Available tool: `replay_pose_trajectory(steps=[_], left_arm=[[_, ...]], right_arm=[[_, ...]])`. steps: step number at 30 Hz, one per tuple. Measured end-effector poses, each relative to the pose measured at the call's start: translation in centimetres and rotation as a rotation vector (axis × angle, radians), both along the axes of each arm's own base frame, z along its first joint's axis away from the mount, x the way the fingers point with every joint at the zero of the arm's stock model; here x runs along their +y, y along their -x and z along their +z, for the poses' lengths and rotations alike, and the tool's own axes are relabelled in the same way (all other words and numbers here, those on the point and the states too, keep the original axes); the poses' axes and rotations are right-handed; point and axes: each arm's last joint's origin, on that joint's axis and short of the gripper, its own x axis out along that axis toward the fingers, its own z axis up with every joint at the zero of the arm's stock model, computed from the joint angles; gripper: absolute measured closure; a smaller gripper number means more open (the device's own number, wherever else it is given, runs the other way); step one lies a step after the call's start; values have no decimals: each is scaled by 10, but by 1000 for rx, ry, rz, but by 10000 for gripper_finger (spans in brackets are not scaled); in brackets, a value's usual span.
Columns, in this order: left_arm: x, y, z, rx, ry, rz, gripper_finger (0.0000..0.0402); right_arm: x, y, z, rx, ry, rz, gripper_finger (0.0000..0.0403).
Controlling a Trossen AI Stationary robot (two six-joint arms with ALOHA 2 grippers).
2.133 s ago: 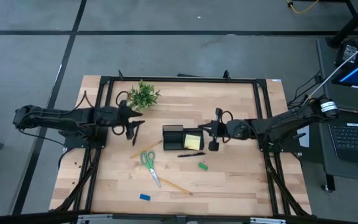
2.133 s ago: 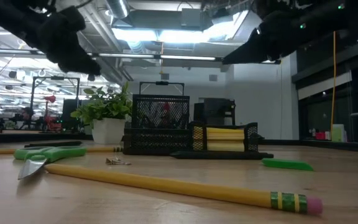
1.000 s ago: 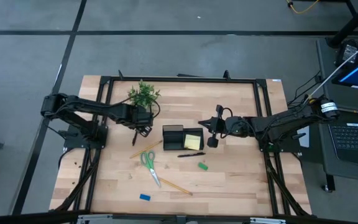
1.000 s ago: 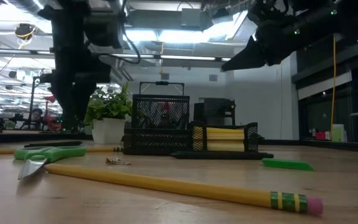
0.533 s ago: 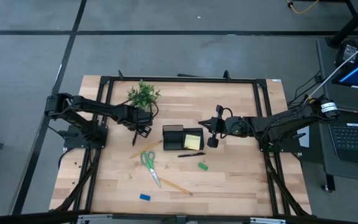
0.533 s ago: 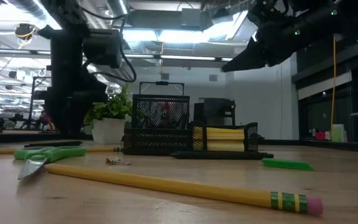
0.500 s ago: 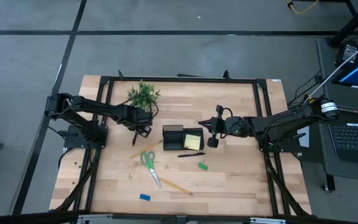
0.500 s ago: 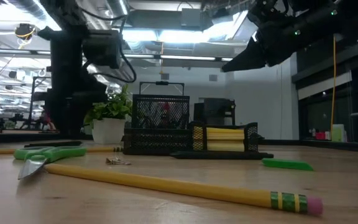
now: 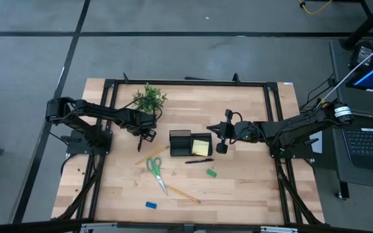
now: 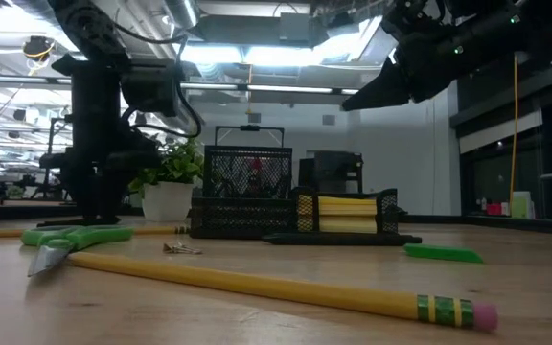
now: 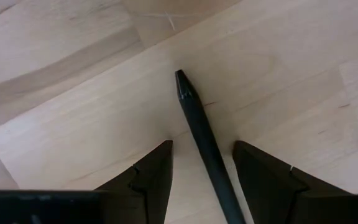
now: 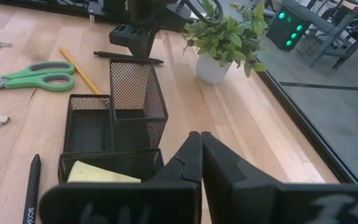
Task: Pick and place office supplies into organizer
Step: Put the top black pen into the black desk organizer
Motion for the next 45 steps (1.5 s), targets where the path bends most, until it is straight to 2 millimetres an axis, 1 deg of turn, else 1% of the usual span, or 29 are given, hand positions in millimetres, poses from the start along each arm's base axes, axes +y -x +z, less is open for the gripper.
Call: replay_pose_trajectory(steps=[5,8,10,16,18,26,30,33,37,45], left_arm=[[0,0,0,-1,3,13,233],[0,0,0,0,2,2,241],[0,0,0,2,-1,-30,253],[0,-1,0,-2,-2,-47,297],[0,-1,0,0,-3,-82,309],[0,-2,0,14,-13,-224,345],[0,-2,0,18,-17,-267,360],[0,-2,-1,20,-18,-271,366],[0,-2,-1,21,-19,-274,363],[-1,-4,3,12,-33,-386,367]], right_arm=[[0,0,0,0,0,0,395],[0,0,0,0,0,0,395],[0,0,0,0,0,0,395],[0,0,0,0,0,0,395],[0,0,0,0,0,0,395],[0,0,0,0,0,0,395],[0,0,0,0,0,0,395],[0,0,0,0,0,0,395],[0,0,0,0,0,0,395],[0,0,0,0,0,0,395]])
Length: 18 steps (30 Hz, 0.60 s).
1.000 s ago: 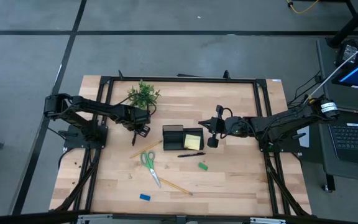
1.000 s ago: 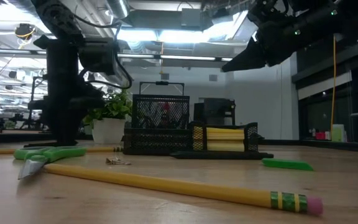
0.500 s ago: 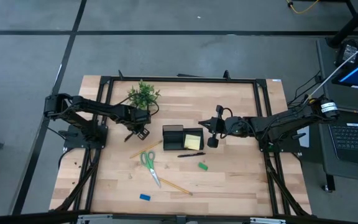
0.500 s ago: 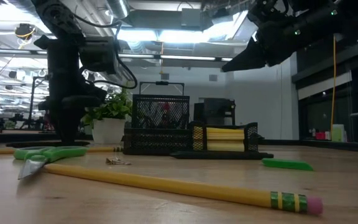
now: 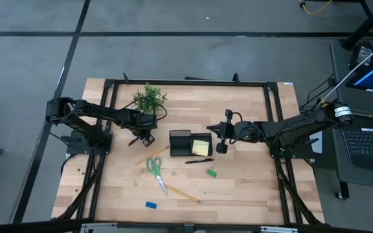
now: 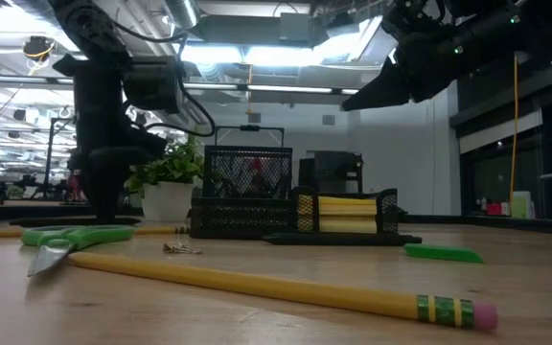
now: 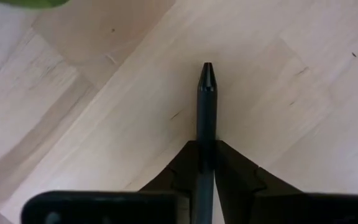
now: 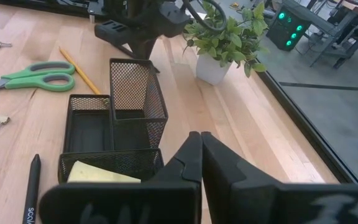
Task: Pick and place office supplies into organizer
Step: Put the top black pen into the black desk organizer
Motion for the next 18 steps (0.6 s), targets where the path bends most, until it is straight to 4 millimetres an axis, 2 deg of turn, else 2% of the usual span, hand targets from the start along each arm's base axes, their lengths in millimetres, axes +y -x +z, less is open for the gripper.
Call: replay_pose_trajectory(steps=[8,18], left_arm=[[-6,-7,7,-33,-13,-118,364],[-10,-10,9,-49,-28,-171,364]], right_arm=[[0,0,-1,7,3,1,395],[0,0,-1,9,3,1,395]])
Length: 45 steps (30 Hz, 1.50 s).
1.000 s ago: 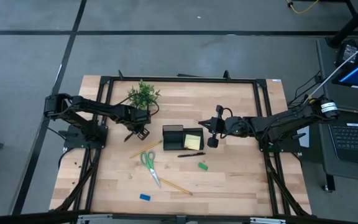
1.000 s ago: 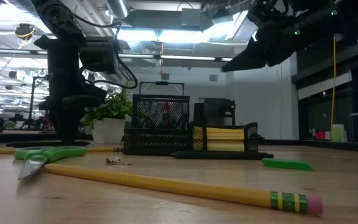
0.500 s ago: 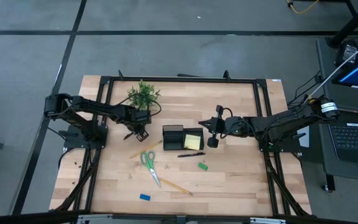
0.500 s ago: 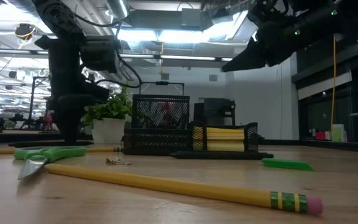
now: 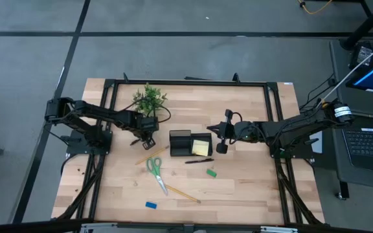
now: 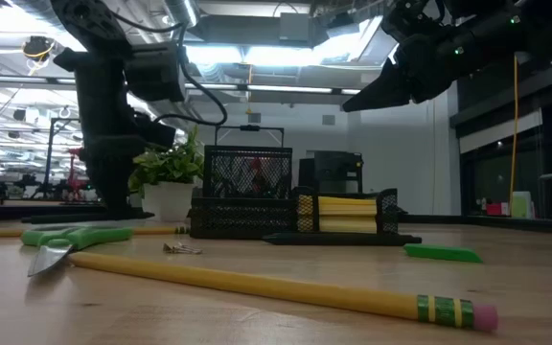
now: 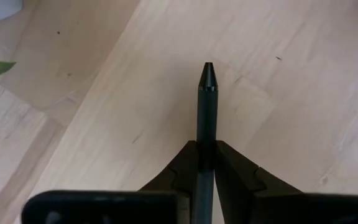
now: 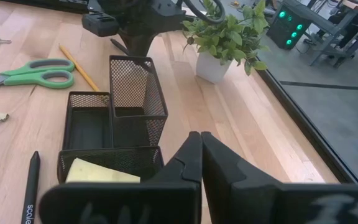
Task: Pick and place office supplies into organizer
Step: Put the top black pen into the black desk organizer
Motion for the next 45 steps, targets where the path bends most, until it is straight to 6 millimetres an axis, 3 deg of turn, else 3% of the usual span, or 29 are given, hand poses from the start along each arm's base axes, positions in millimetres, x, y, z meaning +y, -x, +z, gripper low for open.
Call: replay_pose_trajectory(steps=[9,22,30,45], left_arm=[[-2,1,6,-23,-15,-60,367],[-2,14,54,-277,-143,-128,365],[-3,14,82,-491,-263,-283,367],[-5,10,109,-724,-388,-484,368]], right_arm=[[0,0,0,0,0,0,395],[0,0,-1,7,1,1,395],[0,0,-1,7,1,0,395],[0,0,-1,6,1,0,395]])
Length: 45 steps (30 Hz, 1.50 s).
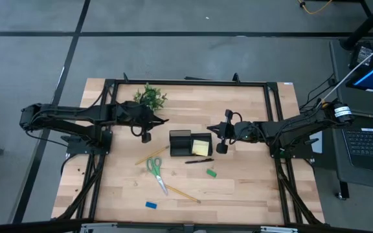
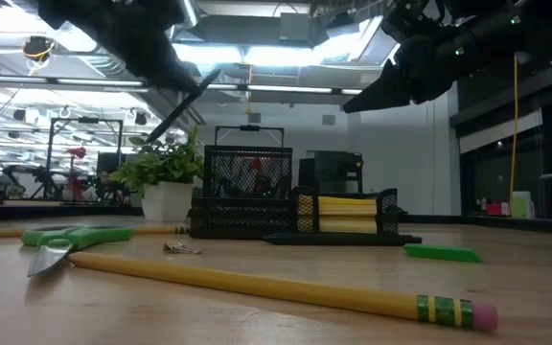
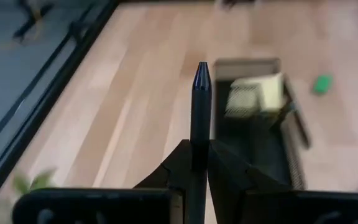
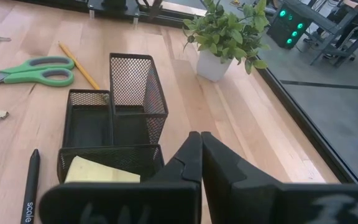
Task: Pick and place office supplies into organizer
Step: Put the top black pen into the black desk organizer
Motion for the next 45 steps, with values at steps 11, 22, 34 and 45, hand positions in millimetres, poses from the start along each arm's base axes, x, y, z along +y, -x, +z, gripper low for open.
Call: replay_pose_trajectory(steps=[11,22,34,45], left_arm=[[-2,-8,13,-177,-50,-113,368],[1,0,-21,-415,-16,-112,367],[-2,-12,-23,-482,60,-129,366],[0,-55,-37,-450,91,-199,366]], right_arm=[[1,0,0,-1,-10,24,395],[2,-1,2,-23,-22,47,395],[2,-2,4,-43,-18,49,395],[2,-2,4,-43,-19,48,395]])
